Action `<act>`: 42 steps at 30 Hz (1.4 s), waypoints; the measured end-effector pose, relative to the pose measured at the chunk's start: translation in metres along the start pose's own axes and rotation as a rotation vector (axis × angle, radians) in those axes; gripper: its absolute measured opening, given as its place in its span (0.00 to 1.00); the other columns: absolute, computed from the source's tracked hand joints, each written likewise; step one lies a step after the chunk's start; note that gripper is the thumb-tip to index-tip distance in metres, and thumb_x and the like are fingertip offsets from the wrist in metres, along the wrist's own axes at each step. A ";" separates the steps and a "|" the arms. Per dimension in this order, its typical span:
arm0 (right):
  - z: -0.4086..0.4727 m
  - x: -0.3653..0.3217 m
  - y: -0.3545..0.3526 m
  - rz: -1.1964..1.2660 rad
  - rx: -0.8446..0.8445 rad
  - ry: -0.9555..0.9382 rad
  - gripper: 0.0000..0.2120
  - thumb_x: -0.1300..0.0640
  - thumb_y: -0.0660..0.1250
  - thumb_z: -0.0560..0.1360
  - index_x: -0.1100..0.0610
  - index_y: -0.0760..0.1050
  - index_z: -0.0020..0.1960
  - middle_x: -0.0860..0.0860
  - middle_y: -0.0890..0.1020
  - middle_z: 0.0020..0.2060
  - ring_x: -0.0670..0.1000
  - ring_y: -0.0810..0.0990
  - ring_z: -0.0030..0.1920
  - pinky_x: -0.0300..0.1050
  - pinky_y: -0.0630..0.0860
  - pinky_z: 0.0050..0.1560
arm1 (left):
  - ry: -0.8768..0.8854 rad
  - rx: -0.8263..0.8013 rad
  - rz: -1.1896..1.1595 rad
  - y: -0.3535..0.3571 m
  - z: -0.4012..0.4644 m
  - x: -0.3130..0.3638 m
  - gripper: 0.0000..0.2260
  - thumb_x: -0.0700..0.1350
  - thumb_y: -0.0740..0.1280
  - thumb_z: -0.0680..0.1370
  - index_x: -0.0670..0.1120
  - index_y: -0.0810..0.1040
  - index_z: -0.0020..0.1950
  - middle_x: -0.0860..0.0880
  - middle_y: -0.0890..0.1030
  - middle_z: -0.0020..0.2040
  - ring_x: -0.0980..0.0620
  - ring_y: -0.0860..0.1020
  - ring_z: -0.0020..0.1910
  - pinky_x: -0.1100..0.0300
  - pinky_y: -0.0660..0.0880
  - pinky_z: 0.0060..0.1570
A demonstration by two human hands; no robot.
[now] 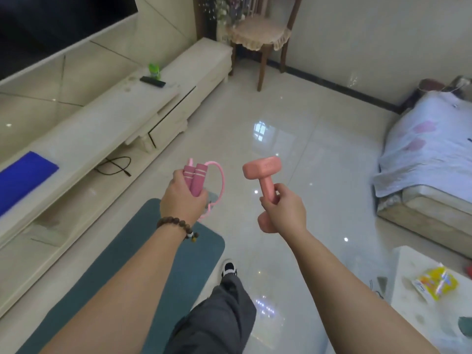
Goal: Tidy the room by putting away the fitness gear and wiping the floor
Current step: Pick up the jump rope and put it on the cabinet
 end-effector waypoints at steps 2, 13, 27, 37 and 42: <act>0.050 -0.019 -0.010 0.001 -0.002 0.003 0.09 0.52 0.65 0.74 0.51 0.73 0.53 0.48 0.79 0.41 0.53 0.78 0.43 0.48 0.75 0.43 | -0.015 -0.010 -0.005 0.007 0.045 0.019 0.15 0.46 0.69 0.71 0.47 0.68 0.54 0.47 0.77 0.43 0.47 0.77 0.37 0.55 0.74 0.35; 0.272 -0.082 -0.086 0.144 0.077 0.012 0.05 0.53 0.66 0.74 0.49 0.73 0.49 0.44 0.77 0.37 0.49 0.77 0.40 0.43 0.71 0.37 | 0.077 0.001 -0.077 0.059 0.242 0.165 0.18 0.45 0.71 0.72 0.46 0.69 0.58 0.48 0.76 0.44 0.50 0.77 0.36 0.59 0.71 0.33; 0.626 -0.097 -0.183 0.094 0.003 -0.095 0.06 0.52 0.65 0.75 0.49 0.72 0.51 0.48 0.78 0.39 0.51 0.78 0.40 0.44 0.72 0.39 | -0.021 0.152 -0.045 0.197 0.480 0.334 0.15 0.47 0.69 0.71 0.47 0.68 0.53 0.47 0.76 0.45 0.45 0.77 0.40 0.53 0.75 0.36; 0.799 -0.158 -0.169 0.125 -0.076 -0.170 0.06 0.51 0.66 0.74 0.50 0.73 0.49 0.49 0.79 0.40 0.51 0.79 0.41 0.45 0.73 0.39 | -0.133 0.255 -0.036 0.226 0.617 0.371 0.17 0.45 0.70 0.70 0.45 0.69 0.55 0.46 0.78 0.48 0.43 0.77 0.42 0.54 0.72 0.38; 0.877 -0.205 -0.132 0.108 -0.125 -0.198 0.03 0.52 0.66 0.74 0.49 0.72 0.46 0.48 0.78 0.38 0.49 0.78 0.39 0.44 0.73 0.38 | -0.169 0.293 -0.080 0.223 0.708 0.363 0.17 0.47 0.70 0.70 0.46 0.68 0.55 0.47 0.78 0.49 0.43 0.78 0.44 0.51 0.76 0.41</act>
Point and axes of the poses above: each hand's wrist, its own z-axis towards the middle knuckle, its own y-axis out of the palm, x = y × z, the point moved 5 cm from there along z, towards the middle knuckle
